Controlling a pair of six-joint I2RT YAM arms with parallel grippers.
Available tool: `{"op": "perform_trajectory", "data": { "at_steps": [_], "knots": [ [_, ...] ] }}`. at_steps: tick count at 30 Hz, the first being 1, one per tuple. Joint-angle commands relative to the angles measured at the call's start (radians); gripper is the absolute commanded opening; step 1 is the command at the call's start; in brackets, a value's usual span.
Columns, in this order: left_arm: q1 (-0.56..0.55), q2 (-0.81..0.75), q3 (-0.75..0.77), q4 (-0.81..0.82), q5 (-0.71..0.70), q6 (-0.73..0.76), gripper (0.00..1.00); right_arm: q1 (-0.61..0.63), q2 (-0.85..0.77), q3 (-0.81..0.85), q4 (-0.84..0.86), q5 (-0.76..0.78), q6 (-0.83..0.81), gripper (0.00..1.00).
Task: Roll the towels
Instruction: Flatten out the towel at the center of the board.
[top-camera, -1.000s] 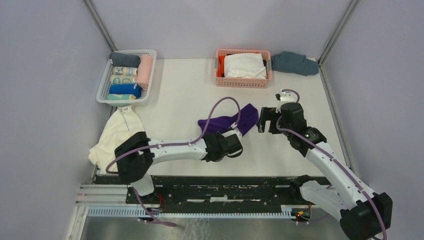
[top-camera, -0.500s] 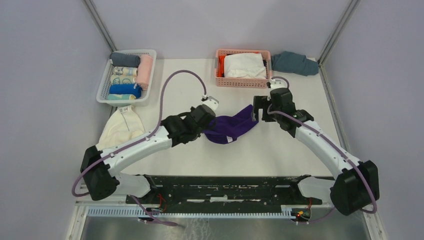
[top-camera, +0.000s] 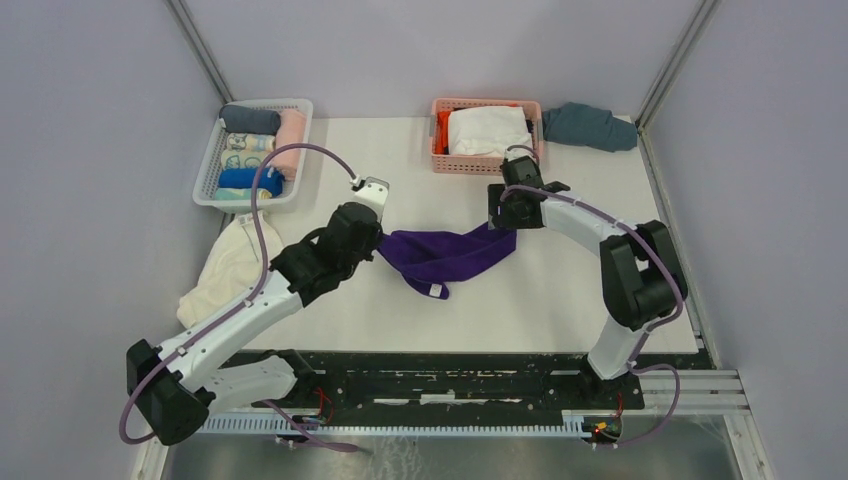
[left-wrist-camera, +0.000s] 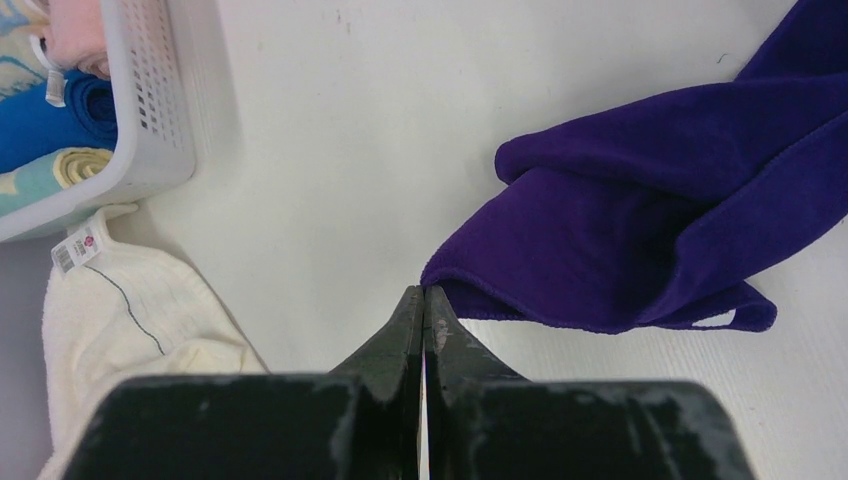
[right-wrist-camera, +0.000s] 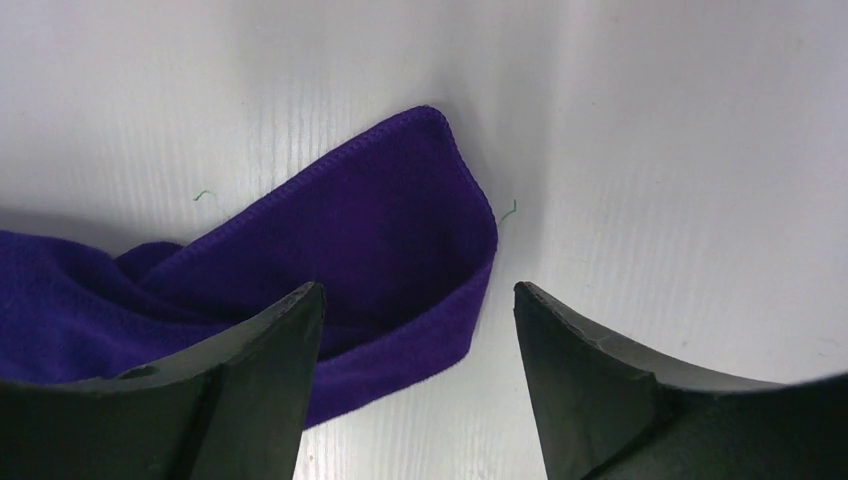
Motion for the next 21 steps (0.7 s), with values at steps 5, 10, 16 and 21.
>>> {"op": "perform_trajectory", "data": {
  "at_steps": [5,10,16,21],
  "knots": [
    [0.071,-0.05,-0.025,0.118,0.034,0.024,0.03,-0.014,0.132,0.087,0.042,-0.007,0.048,0.71],
    [0.116,-0.08,-0.035,0.133,0.04,0.02,0.03,-0.025,0.177,0.098,0.038,0.045,0.068,0.68],
    [0.147,-0.102,-0.032,0.14,0.039,0.014,0.03,-0.048,0.201,0.078,0.046,0.043,0.073,0.59],
    [0.165,-0.103,-0.014,0.141,0.034,0.009,0.03,-0.068,0.195,0.061,0.069,-0.01,0.083,0.33]
  ]
}}
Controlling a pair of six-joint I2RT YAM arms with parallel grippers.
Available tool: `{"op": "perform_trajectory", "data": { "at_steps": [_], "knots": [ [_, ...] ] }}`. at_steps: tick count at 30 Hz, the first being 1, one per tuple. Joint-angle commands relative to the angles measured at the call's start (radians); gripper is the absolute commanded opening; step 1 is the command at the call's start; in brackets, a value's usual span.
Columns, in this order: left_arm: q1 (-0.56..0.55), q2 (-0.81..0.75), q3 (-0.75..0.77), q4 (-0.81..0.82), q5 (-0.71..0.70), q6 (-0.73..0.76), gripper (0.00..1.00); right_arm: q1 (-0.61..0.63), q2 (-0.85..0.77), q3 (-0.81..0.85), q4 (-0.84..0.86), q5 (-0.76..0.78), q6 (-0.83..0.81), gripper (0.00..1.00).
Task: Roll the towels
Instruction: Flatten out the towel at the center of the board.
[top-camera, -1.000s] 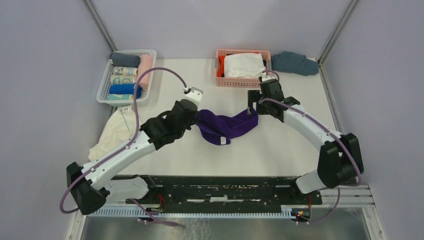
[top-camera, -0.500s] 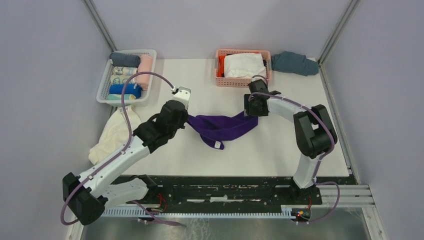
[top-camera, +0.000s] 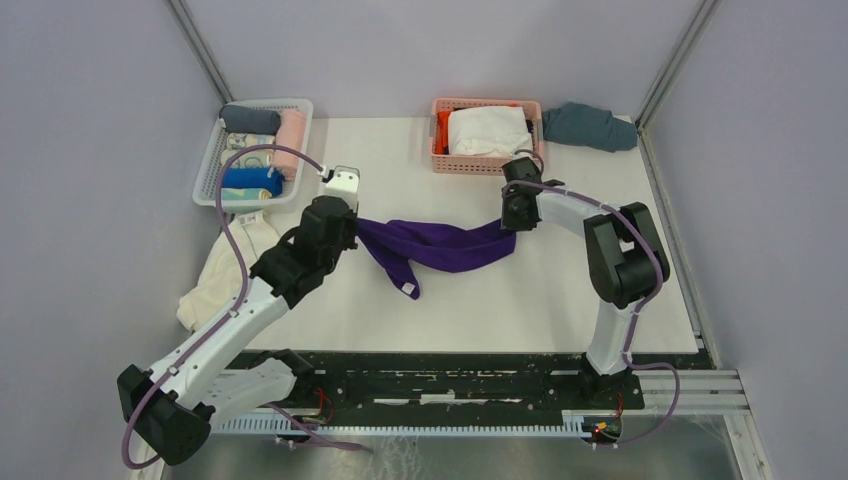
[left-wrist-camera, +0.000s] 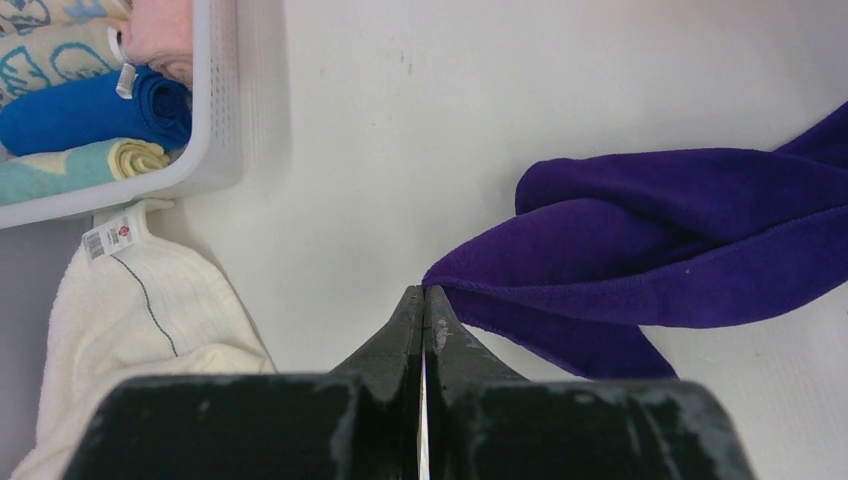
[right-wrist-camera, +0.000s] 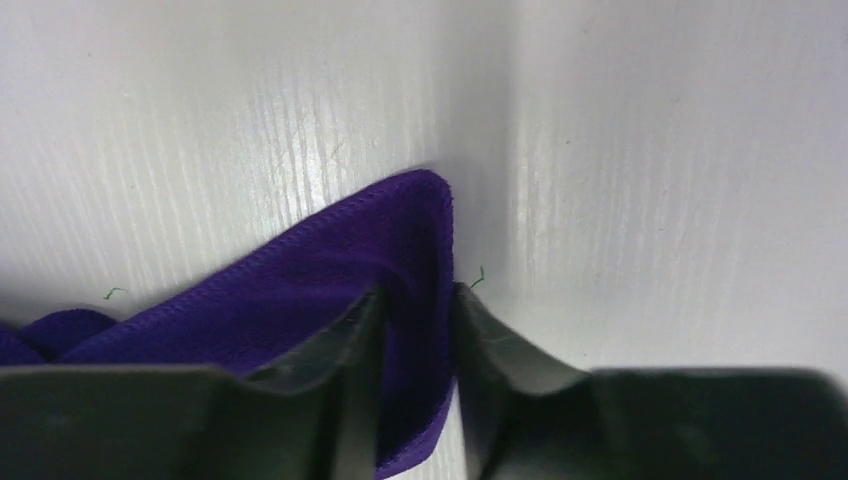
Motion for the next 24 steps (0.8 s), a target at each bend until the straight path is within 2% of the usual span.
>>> {"op": "perform_trajectory", "data": {
  "at_steps": [1,3,6,16,20,24],
  "knots": [
    [0.017,-0.019,0.032,0.058,-0.01,0.01,0.03,-0.018,0.001,0.008,0.033,-0.022,0.011,0.26],
    [0.023,-0.006,0.063,0.06,-0.019,0.02,0.03,-0.03,-0.02,0.017,0.026,-0.021,0.005,0.1],
    [0.04,0.048,0.135,0.061,-0.043,0.055,0.03,-0.073,-0.07,0.059,-0.005,-0.002,-0.007,0.01],
    [0.115,0.265,0.454,0.173,-0.13,0.257,0.03,-0.241,-0.242,0.258,-0.154,0.073,-0.043,0.01],
    [0.117,0.234,0.419,0.241,-0.09,0.286,0.03,-0.269,-0.334,0.229,-0.153,0.077,-0.033,0.01],
    [0.115,0.144,0.273,0.257,-0.032,0.245,0.03,-0.271,-0.469,0.094,-0.107,0.08,-0.023,0.01]
  ]
}}
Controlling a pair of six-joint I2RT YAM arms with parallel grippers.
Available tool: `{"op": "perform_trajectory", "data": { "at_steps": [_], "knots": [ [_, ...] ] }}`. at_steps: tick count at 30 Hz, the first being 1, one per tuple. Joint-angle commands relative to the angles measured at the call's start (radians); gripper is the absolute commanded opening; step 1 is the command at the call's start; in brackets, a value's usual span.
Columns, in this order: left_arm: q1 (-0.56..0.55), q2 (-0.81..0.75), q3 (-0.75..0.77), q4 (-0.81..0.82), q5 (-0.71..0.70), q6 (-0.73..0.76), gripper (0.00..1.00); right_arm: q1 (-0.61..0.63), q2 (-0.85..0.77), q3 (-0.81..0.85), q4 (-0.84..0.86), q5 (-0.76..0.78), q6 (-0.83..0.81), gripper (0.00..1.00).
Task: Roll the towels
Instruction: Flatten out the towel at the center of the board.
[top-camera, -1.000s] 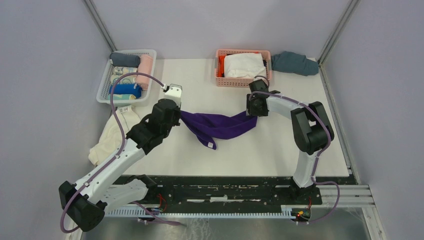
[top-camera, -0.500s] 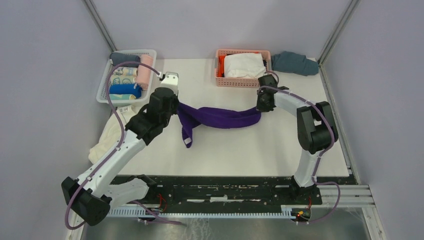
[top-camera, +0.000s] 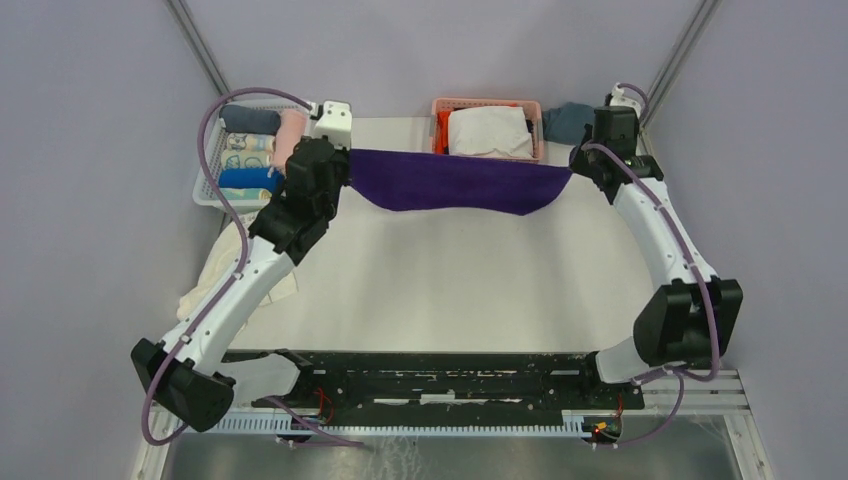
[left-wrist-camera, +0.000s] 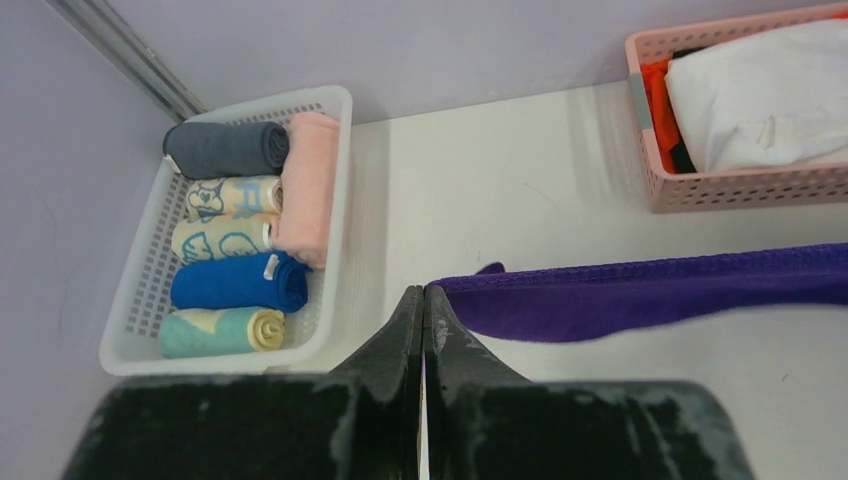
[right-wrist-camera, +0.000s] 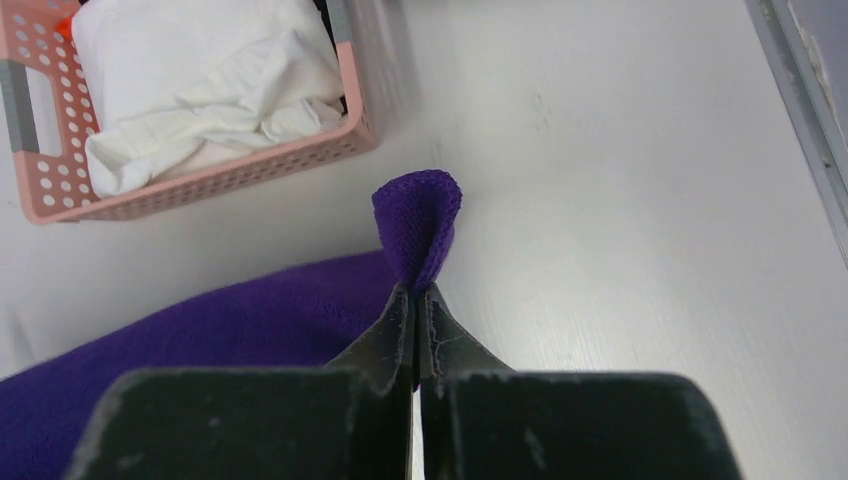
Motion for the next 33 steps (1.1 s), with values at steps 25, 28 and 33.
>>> {"op": "perform_trajectory", "data": {
  "at_steps": [25,28,33],
  "knots": [
    [0.045,0.105,0.143,0.138,0.055,0.12,0.03,-0.028,-0.13,0.073,0.145,0.146,-0.073,0.03],
    [0.043,0.019,0.011,0.147,0.096,0.076,0.03,-0.028,-0.218,-0.089,0.17,0.132,-0.028,0.04],
    [0.043,-0.079,-0.233,0.062,0.2,-0.093,0.03,-0.028,-0.356,-0.406,0.217,0.096,0.11,0.06]
  ]
}}
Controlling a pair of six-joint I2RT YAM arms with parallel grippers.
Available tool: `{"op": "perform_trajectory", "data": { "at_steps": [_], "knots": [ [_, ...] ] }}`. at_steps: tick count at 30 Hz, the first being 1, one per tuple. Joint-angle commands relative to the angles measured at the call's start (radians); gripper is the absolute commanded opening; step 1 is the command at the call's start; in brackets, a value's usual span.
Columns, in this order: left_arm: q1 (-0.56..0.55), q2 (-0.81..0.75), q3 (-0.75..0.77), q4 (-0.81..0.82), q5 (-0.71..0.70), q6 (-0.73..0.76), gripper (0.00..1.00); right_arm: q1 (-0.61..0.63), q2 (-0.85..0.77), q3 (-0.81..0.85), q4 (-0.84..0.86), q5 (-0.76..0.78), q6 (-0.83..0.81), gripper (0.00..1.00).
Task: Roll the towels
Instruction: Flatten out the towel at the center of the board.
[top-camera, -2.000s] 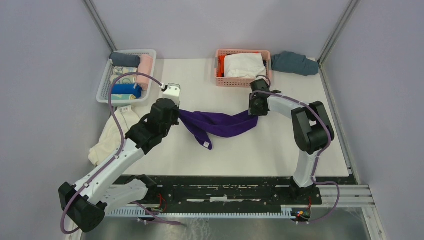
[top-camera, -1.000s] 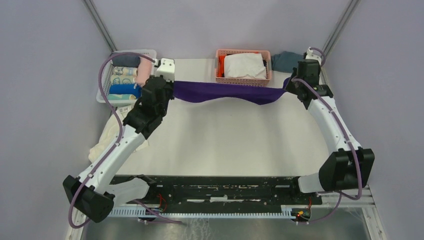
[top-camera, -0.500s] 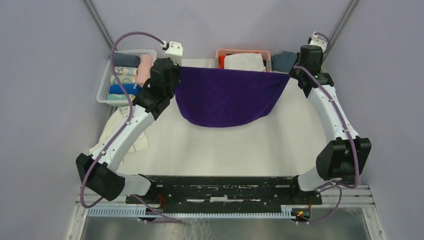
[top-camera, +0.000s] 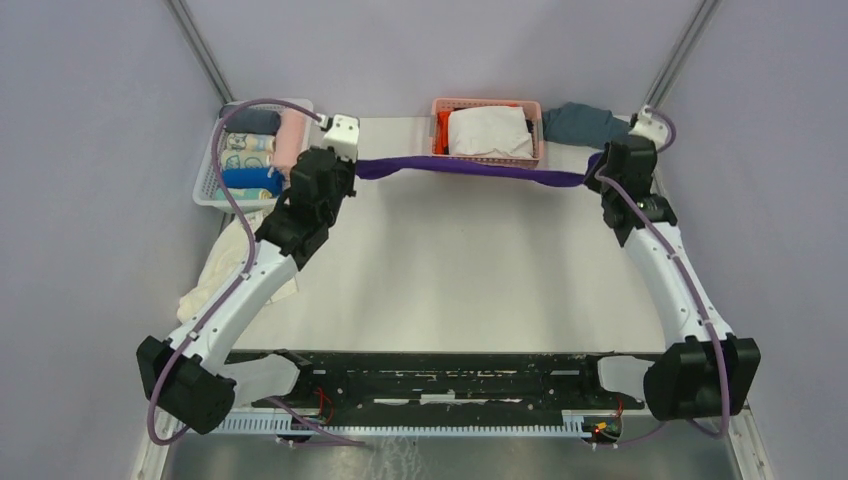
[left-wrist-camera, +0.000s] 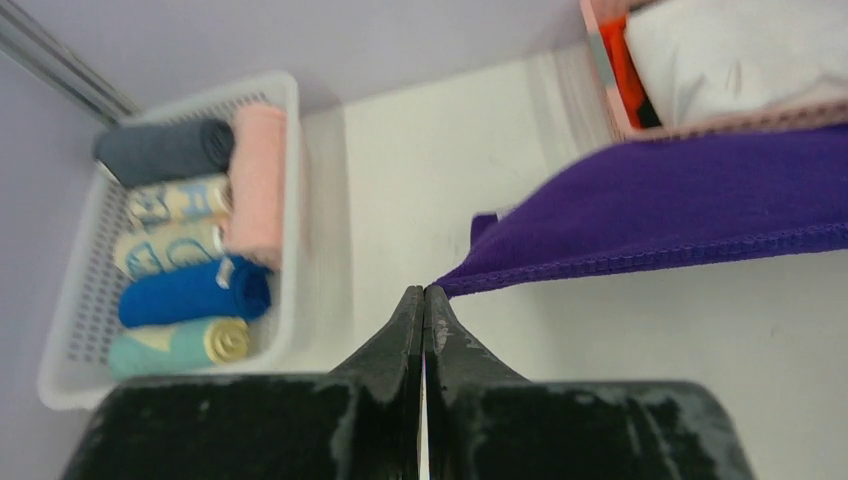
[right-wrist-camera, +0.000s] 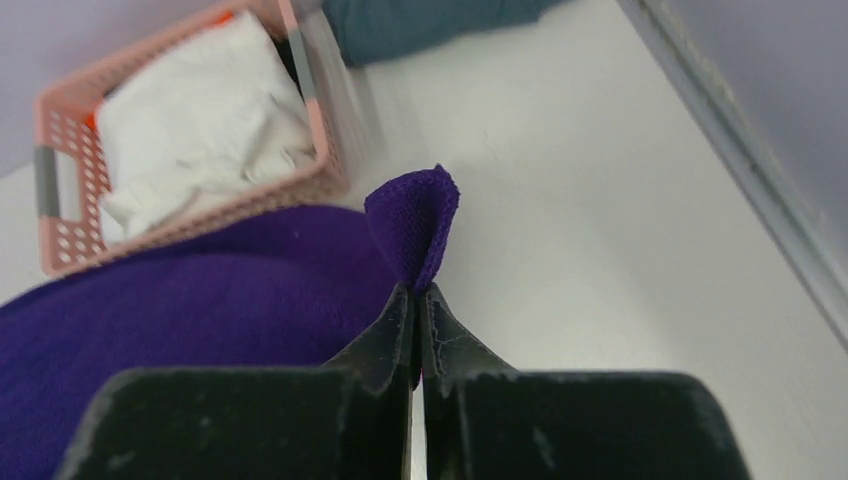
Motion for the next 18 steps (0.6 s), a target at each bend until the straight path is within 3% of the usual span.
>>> {"op": "perform_trajectory", "data": {
  "at_steps": [1,8,14,18],
  "knots": [
    [0.01,-0.083,-0.18,-0.065,0.1,-0.189,0.03,-0.009,-0.108,-0.252,0.059,-0.02,0.136,0.08],
    [0.007,-0.203,-0.471,-0.171,0.202,-0.542,0.06,-0.009,-0.24,-0.585,0.017,-0.058,0.285,0.16],
    [0.006,-0.321,-0.551,-0.311,0.224,-0.732,0.37,-0.009,-0.417,-0.711,-0.172,-0.034,0.348,0.46],
    [0.006,-0.449,-0.557,-0.364,0.226,-0.8,0.45,-0.009,-0.53,-0.699,-0.286,-0.034,0.346,0.6]
  ]
}}
